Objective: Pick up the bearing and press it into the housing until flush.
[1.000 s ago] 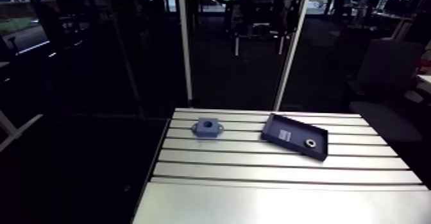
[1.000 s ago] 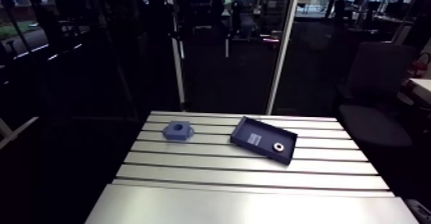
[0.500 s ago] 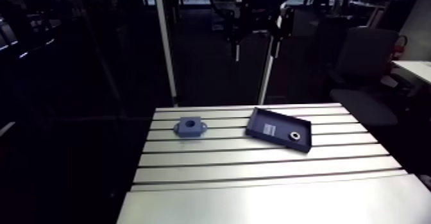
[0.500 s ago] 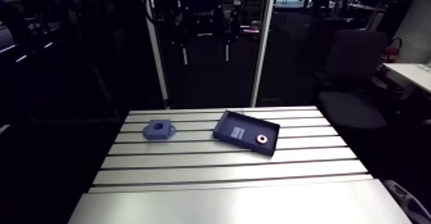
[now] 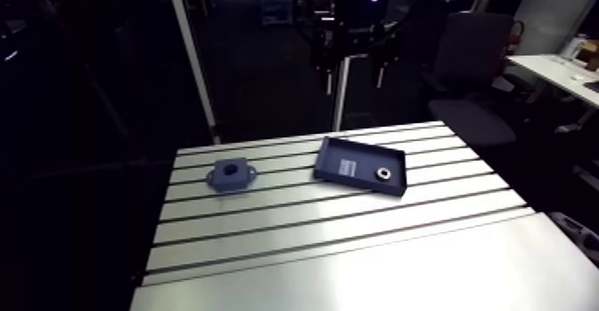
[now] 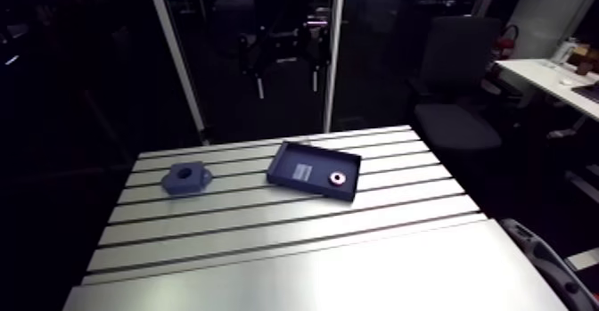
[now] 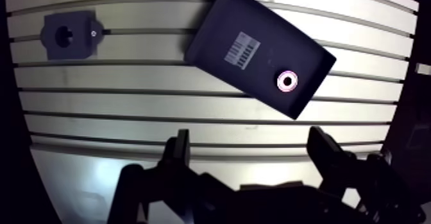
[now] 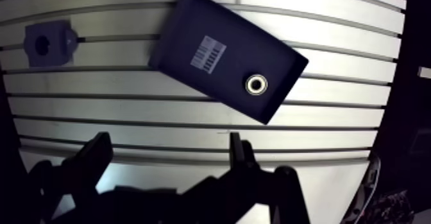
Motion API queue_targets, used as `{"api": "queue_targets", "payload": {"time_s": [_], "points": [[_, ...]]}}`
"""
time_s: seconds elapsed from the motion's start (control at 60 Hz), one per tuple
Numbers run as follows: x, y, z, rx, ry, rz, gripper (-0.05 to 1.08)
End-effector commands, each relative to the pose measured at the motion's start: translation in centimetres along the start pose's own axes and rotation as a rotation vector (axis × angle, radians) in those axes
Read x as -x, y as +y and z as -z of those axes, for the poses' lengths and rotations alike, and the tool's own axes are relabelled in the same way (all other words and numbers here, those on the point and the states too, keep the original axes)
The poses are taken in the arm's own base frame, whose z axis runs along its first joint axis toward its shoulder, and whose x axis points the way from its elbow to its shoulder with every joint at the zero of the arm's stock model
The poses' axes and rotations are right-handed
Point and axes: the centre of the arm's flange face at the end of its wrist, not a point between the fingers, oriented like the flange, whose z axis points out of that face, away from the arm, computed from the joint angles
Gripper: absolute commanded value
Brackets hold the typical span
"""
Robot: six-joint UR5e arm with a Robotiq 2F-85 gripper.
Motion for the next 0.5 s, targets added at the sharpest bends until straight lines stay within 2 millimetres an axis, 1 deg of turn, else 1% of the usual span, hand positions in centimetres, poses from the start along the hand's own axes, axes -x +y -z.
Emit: {"api": "queue_targets", "payload": {"time_s": [0.017, 0.083, 0.2, 0.267, 0.283, 0.367, 0.4, 0.417, 0.45, 0.483, 0.5], "points": [[-0.6, 3.8, -4.7, 0.015, 0.042, 0.004, 0.0], [-0.4, 4.3, -5.2, 0.018, 0.052, 0.003, 0.0], [-0.2, 4.4, -5.8, 0.014, 0.042, 0.002, 0.0], [0.1, 5.0, -6.3, 0.011, 0.032, -0.009, 0.0], [0.2, 5.4, -6.5, 0.009, 0.028, -0.016, 0.0], [0.3, 5.8, -7.0, 0.004, 0.02, -0.024, 0.01], [0.3, 6.1, -7.7, 0.001, 0.008, -0.027, 0.05], [0.3, 6.1, -7.7, 0.001, 0.008, -0.027, 0.05], [0.3, 6.4, -8.0, -0.001, 0.002, -0.033, 0.15], [0.3, 6.4, -8.0, -0.001, 0.002, -0.033, 0.15], [0.3, 6.7, -8.1, -0.002, 0.0, -0.037, 0.19]]}}
